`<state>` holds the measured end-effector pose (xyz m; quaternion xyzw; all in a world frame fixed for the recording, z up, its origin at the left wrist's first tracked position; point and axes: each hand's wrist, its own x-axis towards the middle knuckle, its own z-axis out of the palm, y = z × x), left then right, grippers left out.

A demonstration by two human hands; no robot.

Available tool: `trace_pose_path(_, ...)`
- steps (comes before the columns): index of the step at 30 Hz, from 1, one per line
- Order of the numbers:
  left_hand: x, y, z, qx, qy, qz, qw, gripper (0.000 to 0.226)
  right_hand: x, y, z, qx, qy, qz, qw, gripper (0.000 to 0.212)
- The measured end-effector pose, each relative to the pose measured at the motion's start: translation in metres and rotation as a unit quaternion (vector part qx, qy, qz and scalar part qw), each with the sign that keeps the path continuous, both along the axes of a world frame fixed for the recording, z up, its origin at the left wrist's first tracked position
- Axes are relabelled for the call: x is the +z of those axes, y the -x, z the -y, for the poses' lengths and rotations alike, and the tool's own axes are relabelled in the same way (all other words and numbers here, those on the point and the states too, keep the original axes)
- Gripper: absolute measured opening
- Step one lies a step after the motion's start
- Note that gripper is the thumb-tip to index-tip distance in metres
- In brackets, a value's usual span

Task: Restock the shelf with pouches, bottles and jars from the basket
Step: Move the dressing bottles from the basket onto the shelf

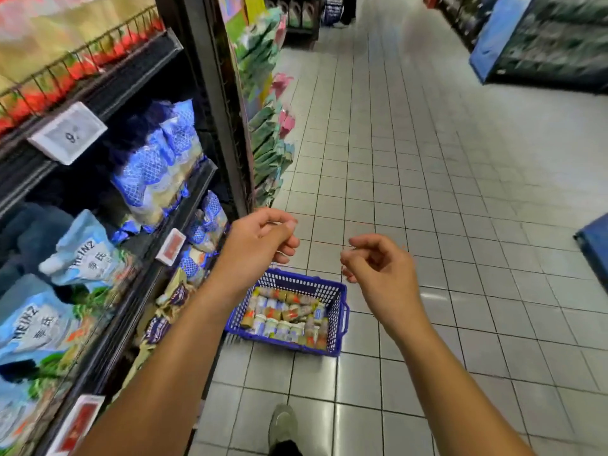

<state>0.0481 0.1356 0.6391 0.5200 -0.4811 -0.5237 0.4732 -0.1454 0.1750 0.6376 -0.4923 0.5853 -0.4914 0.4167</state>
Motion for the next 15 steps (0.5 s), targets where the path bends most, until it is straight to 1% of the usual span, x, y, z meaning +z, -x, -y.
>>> trace_pose_path(9,-0.05,-0.002,0.062,-0.027,-0.062,-0.006,0.998,0.008,-0.04,0.006,0.046,-0.024,-0.05,-0.01,0.998,0.015)
trace_pose_path(15,-0.087,0.009,0.098,-0.026,-0.11,0.014,0.994,0.009,-0.073,0.021,0.079,-0.022,-0.098,0.001,0.995,0.013)
